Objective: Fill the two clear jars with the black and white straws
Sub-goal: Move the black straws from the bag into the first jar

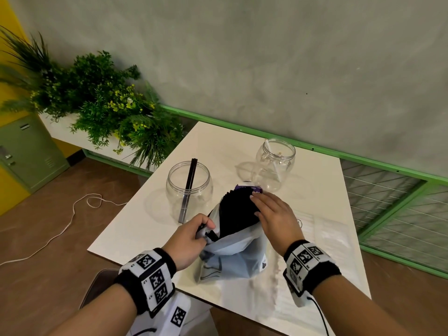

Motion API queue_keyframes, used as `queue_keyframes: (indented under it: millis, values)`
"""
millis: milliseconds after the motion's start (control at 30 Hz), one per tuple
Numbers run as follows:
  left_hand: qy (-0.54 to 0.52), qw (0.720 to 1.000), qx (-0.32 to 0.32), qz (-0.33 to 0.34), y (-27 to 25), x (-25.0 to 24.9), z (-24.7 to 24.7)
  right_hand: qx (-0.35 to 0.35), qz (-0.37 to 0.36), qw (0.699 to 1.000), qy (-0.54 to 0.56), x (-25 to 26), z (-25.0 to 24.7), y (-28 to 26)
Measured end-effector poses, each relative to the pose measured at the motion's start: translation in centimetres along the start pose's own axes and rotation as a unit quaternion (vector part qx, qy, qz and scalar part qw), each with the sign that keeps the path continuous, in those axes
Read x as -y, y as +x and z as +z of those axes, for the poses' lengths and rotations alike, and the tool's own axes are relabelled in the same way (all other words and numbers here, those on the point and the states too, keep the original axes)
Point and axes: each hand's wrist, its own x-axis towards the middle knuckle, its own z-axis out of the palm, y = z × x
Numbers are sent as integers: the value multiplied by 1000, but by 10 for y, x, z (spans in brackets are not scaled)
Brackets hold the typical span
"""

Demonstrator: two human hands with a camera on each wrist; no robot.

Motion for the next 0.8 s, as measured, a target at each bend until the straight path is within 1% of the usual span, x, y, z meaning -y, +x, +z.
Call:
queue_keyframes:
  millis: [100,133,167,200,233,267,300,333,400,433,500,567,667,733,800]
  values:
    - [8,1000,3,-1,-1,-1,-1,-32,28,999,-2,2,-6,0]
    - [11,1000,3,-1,-1,-1,-1,-50,26,998,5,8,-10,-1]
    - [14,1000,3,-1,-1,-2,-1,-67,9,997,23,17,-13,-4]
    - [14,1000,2,-2,-1,-2,-2,-74,-22,996,49,29,-16,-8]
    - [14,1000,1,-3,-1,-2,-2,-66,-63,993,70,42,-18,-13]
    - [13,1000,0,-2,-1,-1,-2,-41,-104,991,80,56,-18,-19]
    - [9,1000,0,-1,-1,-2,-2,-1,-134,988,79,67,-16,-25]
    - [4,1000,3,0,0,-2,-1,46,-145,986,73,74,-13,-30]
    - [-13,1000,10,-10,0,-4,0,118,-123,983,62,82,-2,-34]
    - [-33,999,15,-23,0,-5,1,130,-103,984,58,84,4,-34]
    - [-101,993,19,-60,0,-9,5,123,-70,989,44,86,12,-33]
    - [-172,980,11,-95,2,-12,8,110,-49,992,31,88,18,-33]
    - [-241,963,-1,-123,2,-16,9,82,-28,995,53,86,22,-36]
    - [-254,957,-1,-144,2,-15,10,66,-14,995,74,82,23,-37]
    - [-219,961,14,-168,1,-14,11,57,-6,996,72,79,24,-37]
